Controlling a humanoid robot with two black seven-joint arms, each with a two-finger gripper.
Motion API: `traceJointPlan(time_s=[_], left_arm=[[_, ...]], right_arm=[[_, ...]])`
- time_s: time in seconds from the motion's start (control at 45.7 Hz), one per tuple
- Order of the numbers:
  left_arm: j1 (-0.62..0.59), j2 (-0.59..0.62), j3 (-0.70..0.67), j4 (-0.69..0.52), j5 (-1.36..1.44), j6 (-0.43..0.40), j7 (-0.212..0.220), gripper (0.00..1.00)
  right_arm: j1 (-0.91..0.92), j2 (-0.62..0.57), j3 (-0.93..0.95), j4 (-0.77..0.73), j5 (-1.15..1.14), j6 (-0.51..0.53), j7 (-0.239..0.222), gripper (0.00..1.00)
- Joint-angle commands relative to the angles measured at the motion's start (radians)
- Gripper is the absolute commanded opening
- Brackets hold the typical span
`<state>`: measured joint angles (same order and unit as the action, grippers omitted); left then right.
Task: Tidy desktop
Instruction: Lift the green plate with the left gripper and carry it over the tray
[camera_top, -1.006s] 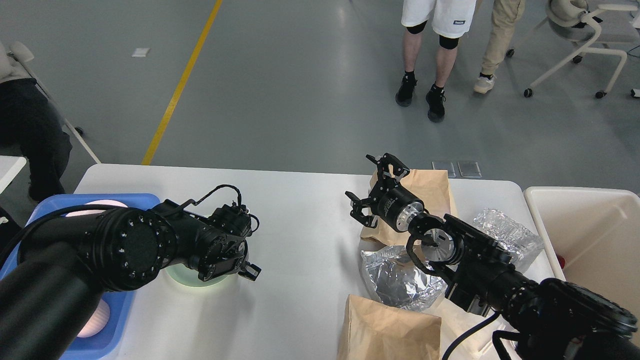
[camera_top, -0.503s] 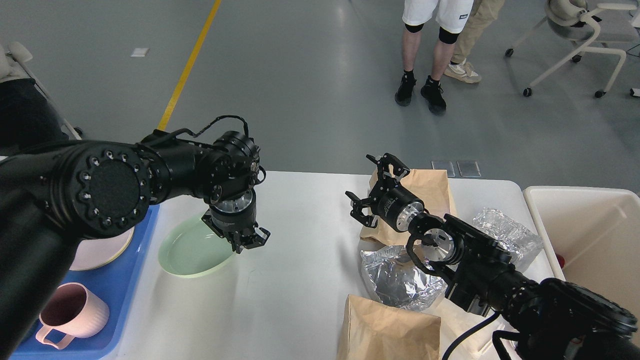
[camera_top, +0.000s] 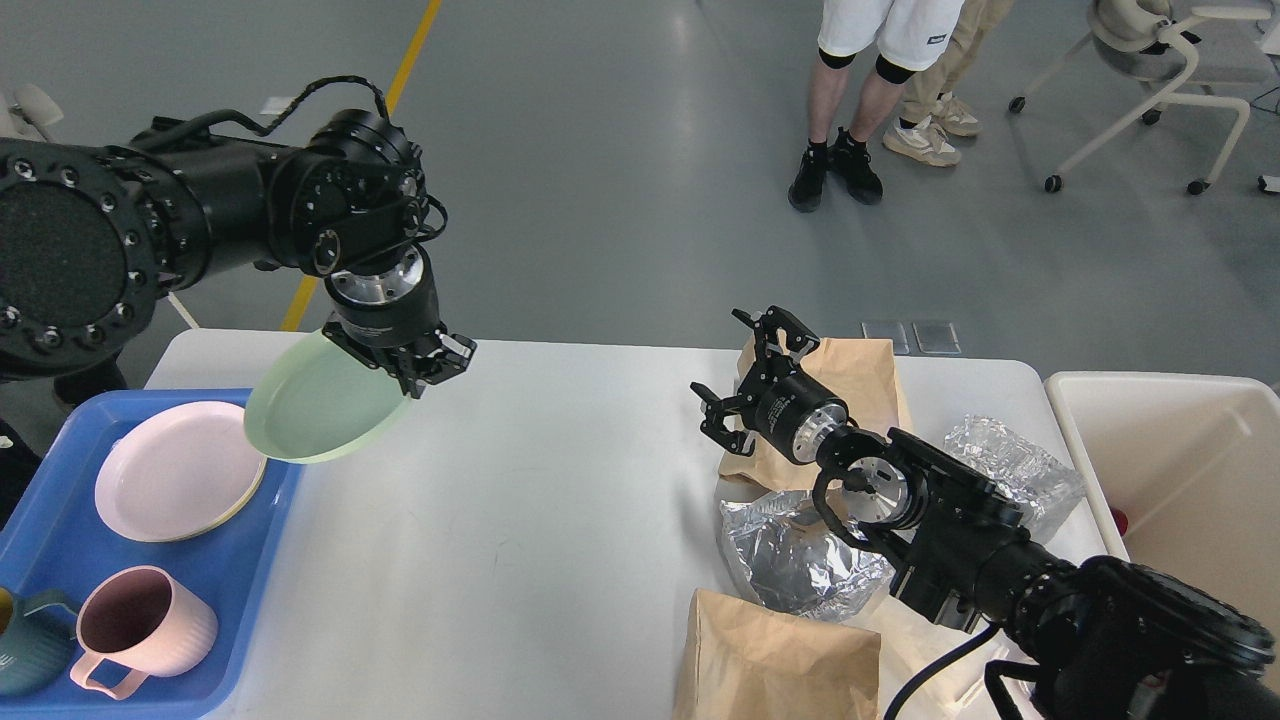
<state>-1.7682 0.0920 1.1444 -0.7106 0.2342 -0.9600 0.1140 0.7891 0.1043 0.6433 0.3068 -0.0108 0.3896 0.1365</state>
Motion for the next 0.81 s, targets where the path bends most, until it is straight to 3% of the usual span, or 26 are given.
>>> traceJointPlan(time_s=[0.0,0.306,0.656,0.787], left_arm=[[0.003,0.078,0.087,0.000,0.001,0.000,-0.005,0.00],[0.038,0.268,0.182,0.016,0.014,0.000,0.004,0.00],[0.165,0.284,0.224,0.049,0.024,0.000,0.013,0.00],[0.165,0.282,0.225,0.079,0.024,0.052,0.013,0.00]], right_arm=[[0.001,0.000,-0.001,0.000,0.002,0.000,0.000,1.00],[-0.001,0.000,-0.001,0.000,0.000,0.000,0.000,1.00],[-0.001,0.000,-0.001,0.000,0.000,0.000,0.000,1.00],[-0.001,0.000,0.001,0.000,0.000,0.000,0.000,1.00]])
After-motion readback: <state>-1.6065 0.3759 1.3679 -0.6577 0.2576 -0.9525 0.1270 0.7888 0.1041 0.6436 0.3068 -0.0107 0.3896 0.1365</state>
